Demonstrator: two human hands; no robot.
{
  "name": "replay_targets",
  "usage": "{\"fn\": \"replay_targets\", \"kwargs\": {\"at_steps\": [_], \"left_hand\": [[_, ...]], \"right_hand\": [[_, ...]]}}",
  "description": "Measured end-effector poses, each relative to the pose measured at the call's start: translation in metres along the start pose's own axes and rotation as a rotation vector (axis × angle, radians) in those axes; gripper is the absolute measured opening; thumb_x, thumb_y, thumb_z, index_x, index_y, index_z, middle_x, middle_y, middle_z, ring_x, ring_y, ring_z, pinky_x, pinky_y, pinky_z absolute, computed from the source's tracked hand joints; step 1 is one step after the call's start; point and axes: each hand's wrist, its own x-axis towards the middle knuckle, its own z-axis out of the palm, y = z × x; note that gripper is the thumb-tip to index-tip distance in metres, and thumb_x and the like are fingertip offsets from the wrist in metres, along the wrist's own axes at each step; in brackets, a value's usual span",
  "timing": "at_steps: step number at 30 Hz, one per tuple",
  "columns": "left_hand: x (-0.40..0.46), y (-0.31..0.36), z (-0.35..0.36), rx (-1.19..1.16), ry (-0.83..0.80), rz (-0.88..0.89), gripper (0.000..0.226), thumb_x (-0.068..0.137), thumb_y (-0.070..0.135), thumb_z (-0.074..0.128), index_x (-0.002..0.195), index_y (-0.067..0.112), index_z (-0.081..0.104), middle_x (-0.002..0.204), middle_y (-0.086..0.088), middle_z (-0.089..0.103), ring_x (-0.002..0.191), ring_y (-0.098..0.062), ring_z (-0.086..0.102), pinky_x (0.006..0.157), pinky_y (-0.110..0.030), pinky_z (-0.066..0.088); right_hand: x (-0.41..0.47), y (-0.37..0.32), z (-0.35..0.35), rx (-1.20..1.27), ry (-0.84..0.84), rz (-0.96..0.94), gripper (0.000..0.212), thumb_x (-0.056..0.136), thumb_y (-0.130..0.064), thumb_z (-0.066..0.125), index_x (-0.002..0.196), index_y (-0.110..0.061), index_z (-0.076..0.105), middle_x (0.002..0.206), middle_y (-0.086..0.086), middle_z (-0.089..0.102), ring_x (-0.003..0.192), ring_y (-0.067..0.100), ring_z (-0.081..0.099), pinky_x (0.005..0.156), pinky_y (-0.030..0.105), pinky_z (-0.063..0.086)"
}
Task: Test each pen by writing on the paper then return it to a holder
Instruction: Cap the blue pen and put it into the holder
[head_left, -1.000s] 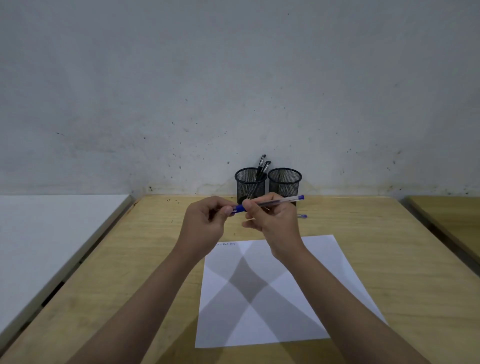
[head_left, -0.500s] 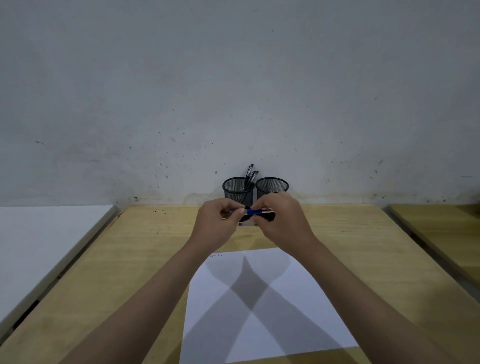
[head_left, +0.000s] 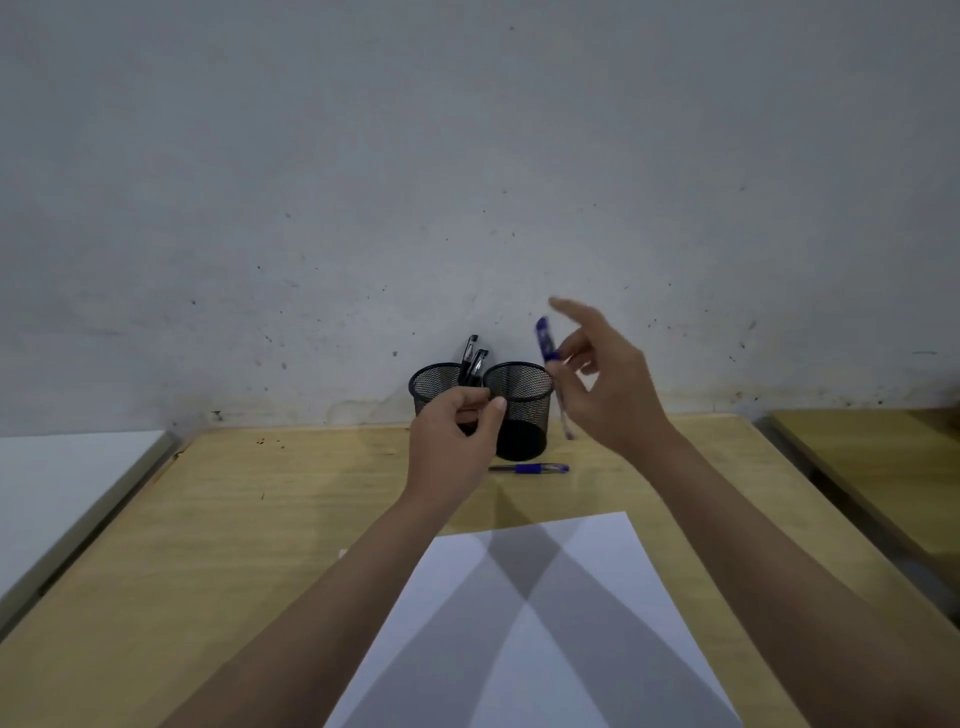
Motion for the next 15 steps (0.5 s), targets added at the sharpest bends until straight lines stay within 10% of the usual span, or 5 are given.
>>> {"fn": "replay_targets", "kwargs": {"at_steps": [7,12,15], "left_hand": [[0.015,-0.026,0.030,0.232,0.079,0.131,0.031,0.085,0.023,0.064,0.112,0.007,0.064,0.106,-0.008,0.067,0.098,-0.019,0.062,0.088,-0.033,0.051],[0.028,-0.032,0.045,0.368,0.112,0.174,0.028,0.086,0.023,0.063,0.107,0.006,0.068,0.092,-0.008,0.065,0.081,-0.019,0.060,0.073,-0.019,0.040],[0.030,-0.033,0.049,0.384,0.134,0.167,0.028,0.085,0.025,0.064,0.105,0.005,0.069,0.090,-0.008,0.063,0.080,-0.019,0.059,0.071,-0.021,0.039]], "right_hand": [[0.044,0.030,0.005,0.144,0.247,0.161,0.041,0.080,-0.004,0.067,0.115,-0.019,0.052,0.068,-0.001,0.059,0.059,0.010,0.057,0.060,0.016,0.050],[0.040,0.060,0.028,0.066,0.124,0.260,0.036,0.079,-0.003,0.066,0.110,-0.017,0.055,0.064,-0.003,0.057,0.056,0.001,0.057,0.058,0.010,0.047],[0.026,0.075,0.040,0.031,0.003,0.342,0.034,0.080,-0.003,0.065,0.108,-0.018,0.055,0.063,0.003,0.060,0.062,0.012,0.063,0.065,0.029,0.056]]}}
